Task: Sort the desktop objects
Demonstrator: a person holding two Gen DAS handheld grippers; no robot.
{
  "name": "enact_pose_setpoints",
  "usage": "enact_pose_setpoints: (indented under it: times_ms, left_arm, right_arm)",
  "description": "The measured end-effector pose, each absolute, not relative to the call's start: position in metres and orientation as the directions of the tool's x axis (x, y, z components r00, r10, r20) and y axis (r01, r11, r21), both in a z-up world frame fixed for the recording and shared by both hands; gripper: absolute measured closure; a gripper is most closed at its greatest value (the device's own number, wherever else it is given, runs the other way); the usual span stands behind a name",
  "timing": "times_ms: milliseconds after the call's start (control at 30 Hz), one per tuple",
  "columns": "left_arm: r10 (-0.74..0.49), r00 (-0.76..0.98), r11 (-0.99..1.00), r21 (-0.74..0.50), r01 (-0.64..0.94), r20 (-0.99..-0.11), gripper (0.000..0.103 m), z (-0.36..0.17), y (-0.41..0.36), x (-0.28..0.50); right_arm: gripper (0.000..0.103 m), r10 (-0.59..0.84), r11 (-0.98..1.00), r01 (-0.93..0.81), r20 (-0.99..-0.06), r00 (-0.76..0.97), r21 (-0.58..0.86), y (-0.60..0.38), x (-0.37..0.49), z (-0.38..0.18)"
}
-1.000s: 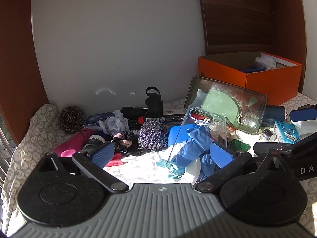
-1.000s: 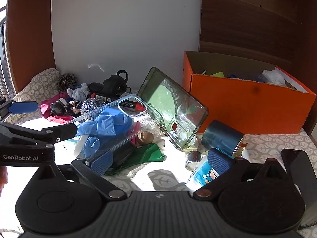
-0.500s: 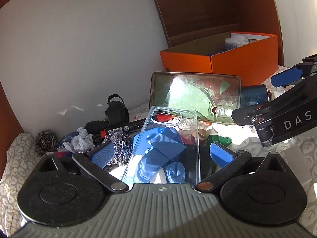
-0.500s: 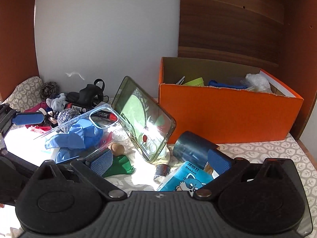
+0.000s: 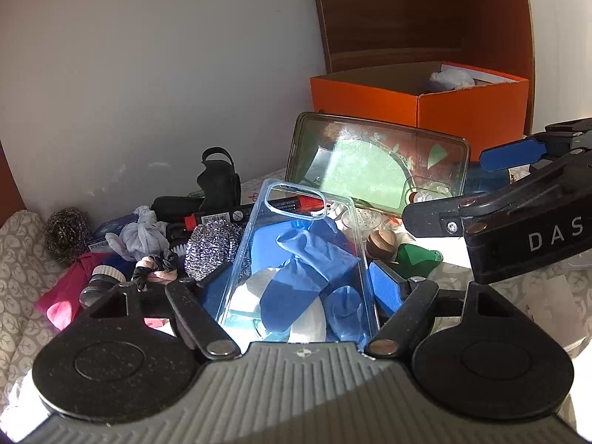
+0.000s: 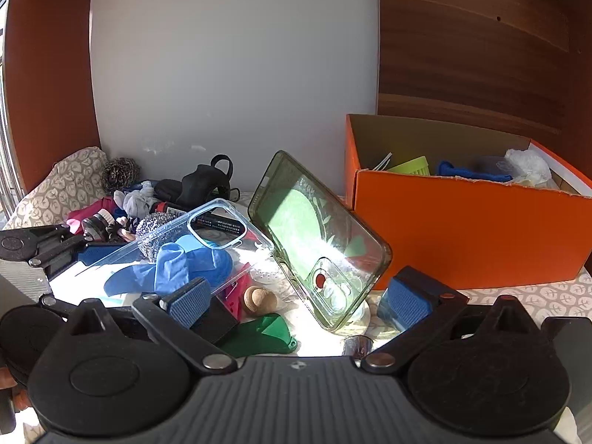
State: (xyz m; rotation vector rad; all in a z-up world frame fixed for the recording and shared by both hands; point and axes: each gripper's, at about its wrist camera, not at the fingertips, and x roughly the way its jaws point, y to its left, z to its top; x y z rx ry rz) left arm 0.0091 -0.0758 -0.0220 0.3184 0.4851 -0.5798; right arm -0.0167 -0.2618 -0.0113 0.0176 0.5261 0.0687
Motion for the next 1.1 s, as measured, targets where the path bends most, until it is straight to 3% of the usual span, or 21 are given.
enact_pose_setpoints:
  times_ms: [533, 967, 1033, 1100]
  left_arm:
    - [-0.509, 0.713, 0.839, -0.093, 0.536, -0.482, 0.024, 0.006, 0.059, -0.028]
    - [-0.368, 0.723, 0.897, -0.02, 0.441, -0.585, 0.024, -0.029, 0.097, -0.026]
    - [-0.372, 0.733, 0.902, -0.035, 0.43, -0.57, 0.02, -0.028, 0.105, -0.031]
    - [-0.352, 0.754, 0.913, -0.026, 0.408, -0.555, 0.003, -0.026, 0.114, -0.041]
  right_arm:
    - [0.0, 0.24, 0.957, -0.29, -0.496, 0.835, -0.024, -0.168, -0.015, 0.0]
    - [0.0, 0.428, 0.851, -0.524, -0.531, 0.731, -0.036, -0.084, 0.0, -0.007]
    - [0.0, 0.452, 0.824, -0.564, -0.539, 0.711, -0.053, -0.072, 0.006, -0.007]
    - [0.0, 0.465, 0.798, -0.597, -0.546, 0.697, -0.082, -0.06, 0.011, -0.009]
